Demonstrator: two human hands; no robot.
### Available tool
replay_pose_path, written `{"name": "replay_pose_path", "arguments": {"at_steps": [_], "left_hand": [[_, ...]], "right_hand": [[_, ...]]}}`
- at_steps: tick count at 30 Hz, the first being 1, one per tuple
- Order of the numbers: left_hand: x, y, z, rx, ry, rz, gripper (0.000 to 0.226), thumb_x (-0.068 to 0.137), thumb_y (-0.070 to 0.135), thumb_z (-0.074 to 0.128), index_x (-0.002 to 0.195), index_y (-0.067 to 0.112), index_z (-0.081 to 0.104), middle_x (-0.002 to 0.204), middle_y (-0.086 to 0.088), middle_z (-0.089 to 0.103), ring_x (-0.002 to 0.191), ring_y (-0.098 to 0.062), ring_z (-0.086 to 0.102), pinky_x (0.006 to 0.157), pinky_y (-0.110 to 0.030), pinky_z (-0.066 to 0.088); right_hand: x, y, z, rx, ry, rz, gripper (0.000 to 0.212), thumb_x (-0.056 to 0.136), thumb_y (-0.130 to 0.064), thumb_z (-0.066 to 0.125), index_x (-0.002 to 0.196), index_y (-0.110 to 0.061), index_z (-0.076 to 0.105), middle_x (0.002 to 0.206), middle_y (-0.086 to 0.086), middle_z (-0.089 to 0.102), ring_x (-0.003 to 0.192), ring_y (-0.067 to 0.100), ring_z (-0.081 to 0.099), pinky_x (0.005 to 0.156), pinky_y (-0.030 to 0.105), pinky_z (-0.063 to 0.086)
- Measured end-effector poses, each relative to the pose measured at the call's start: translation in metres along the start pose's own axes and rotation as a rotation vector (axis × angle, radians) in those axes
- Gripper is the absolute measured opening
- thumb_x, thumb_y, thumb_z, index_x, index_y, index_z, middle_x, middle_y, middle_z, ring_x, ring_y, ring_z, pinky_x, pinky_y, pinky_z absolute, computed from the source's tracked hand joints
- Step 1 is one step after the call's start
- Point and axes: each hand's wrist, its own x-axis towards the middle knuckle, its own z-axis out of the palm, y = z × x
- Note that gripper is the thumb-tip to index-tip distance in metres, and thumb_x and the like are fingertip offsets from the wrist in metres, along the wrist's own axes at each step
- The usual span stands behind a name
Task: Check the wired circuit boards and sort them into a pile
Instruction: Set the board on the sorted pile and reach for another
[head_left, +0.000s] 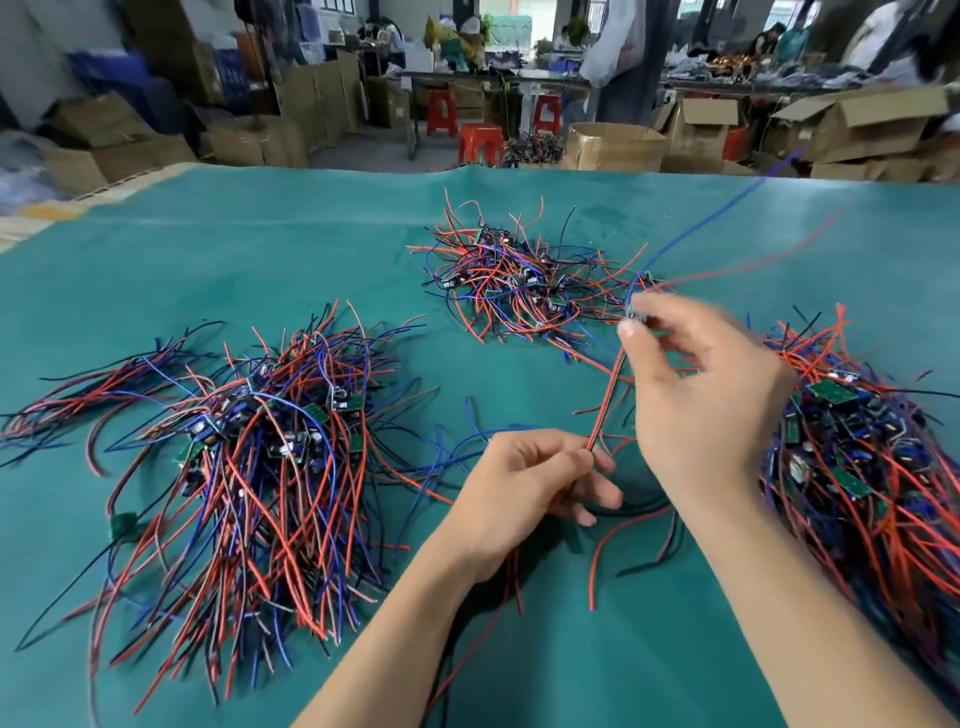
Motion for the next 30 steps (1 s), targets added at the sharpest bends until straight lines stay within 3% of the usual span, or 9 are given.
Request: {"name": "replay_pose_path", "arguments": {"at_steps": [3, 6, 10, 13, 17, 20, 25, 28, 30], "left_hand": [[0.0, -0.001, 0.002, 0.059, 0.028, -0.017, 0.022, 0.1, 0.0, 0.047, 0.091, -0.003, 0.067, 0.081, -0.021, 0.07, 0.074, -0.026, 0.065, 0.062, -0.023, 0.054], [-0.002, 0.002, 0.003, 0.051, 0.045, 0.025, 0.036, 0.092, -0.008, 0.051, 0.076, 0.013, 0.074, 0.072, -0.004, 0.071, 0.064, -0.011, 0.064, 0.064, -0.021, 0.054], [-0.01, 0.005, 0.001, 0.048, 0.069, 0.038, 0.024, 0.065, 0.025, 0.059, 0.069, 0.042, 0.076, 0.079, 0.019, 0.073, 0.076, 0.003, 0.064, 0.077, -0.019, 0.053], [-0.005, 0.001, -0.001, 0.048, 0.082, 0.053, 0.027, 0.08, 0.007, 0.057, 0.072, 0.025, 0.075, 0.088, 0.002, 0.072, 0.08, -0.012, 0.064, 0.076, -0.027, 0.054], [0.003, -0.001, 0.0, 0.005, 0.051, -0.025, 0.024, 0.094, -0.011, 0.045, 0.086, -0.003, 0.066, 0.084, -0.02, 0.066, 0.067, -0.019, 0.062, 0.063, -0.023, 0.053], [0.006, -0.004, -0.002, -0.023, 0.059, -0.046, 0.024, 0.095, -0.009, 0.045, 0.087, 0.001, 0.064, 0.079, -0.021, 0.066, 0.072, -0.029, 0.061, 0.062, -0.023, 0.054], [0.006, -0.005, -0.002, -0.061, 0.051, -0.043, 0.022, 0.095, -0.009, 0.045, 0.091, -0.001, 0.065, 0.074, -0.016, 0.068, 0.076, -0.032, 0.059, 0.063, -0.023, 0.054], [0.006, -0.005, -0.003, -0.076, 0.057, -0.044, 0.021, 0.095, -0.008, 0.046, 0.091, 0.0, 0.065, 0.075, -0.017, 0.067, 0.076, -0.032, 0.058, 0.062, -0.022, 0.054], [0.006, -0.004, -0.003, -0.083, 0.056, -0.043, 0.02, 0.096, -0.008, 0.046, 0.093, -0.002, 0.065, 0.075, -0.018, 0.067, 0.073, -0.031, 0.06, 0.062, -0.022, 0.054]], "right_hand": [[0.017, -0.043, 0.013, 0.106, 0.003, -0.228, 0.011, 0.089, -0.006, 0.073, 0.099, -0.008, 0.077, 0.095, -0.004, 0.072, 0.08, 0.013, 0.07, 0.08, 0.028, 0.057], [0.029, -0.099, 0.054, 0.333, -0.155, -0.205, 0.011, 0.083, -0.003, 0.074, 0.094, -0.005, 0.078, 0.087, 0.003, 0.075, 0.075, 0.017, 0.071, 0.074, 0.04, 0.059], [0.041, -0.151, 0.122, 0.446, -0.494, -0.104, 0.015, 0.081, -0.018, 0.081, 0.093, -0.01, 0.078, 0.086, -0.001, 0.077, 0.08, 0.015, 0.073, 0.079, 0.04, 0.058], [0.043, -0.129, 0.16, 0.111, -0.755, -0.144, 0.029, 0.089, -0.045, 0.073, 0.106, -0.022, 0.075, 0.095, 0.0, 0.077, 0.094, 0.022, 0.071, 0.083, 0.033, 0.054], [0.053, -0.033, 0.157, -0.536, -0.831, -0.147, 0.018, 0.087, -0.015, 0.059, 0.103, -0.012, 0.068, 0.108, 0.016, 0.07, 0.105, 0.038, 0.065, 0.084, 0.039, 0.053], [0.049, 0.036, 0.133, -0.763, -0.921, -0.047, 0.031, 0.084, -0.008, 0.06, 0.115, -0.013, 0.065, 0.122, 0.015, 0.065, 0.116, 0.037, 0.061, 0.091, 0.041, 0.052], [0.043, 0.078, 0.112, -0.601, -0.816, 0.054, 0.036, 0.086, -0.001, 0.061, 0.113, -0.023, 0.071, 0.119, 0.007, 0.069, 0.114, 0.032, 0.06, 0.092, 0.038, 0.052], [0.05, 0.075, 0.104, -0.451, -0.7, 0.136, 0.024, 0.081, -0.006, 0.071, 0.096, -0.025, 0.075, 0.091, 0.001, 0.071, 0.097, 0.028, 0.067, 0.084, 0.034, 0.053], [0.059, 0.071, 0.095, -0.277, -0.57, 0.245, 0.016, 0.076, -0.01, 0.077, 0.08, -0.026, 0.074, 0.072, -0.006, 0.069, 0.077, 0.01, 0.069, 0.073, 0.023, 0.05]]}}
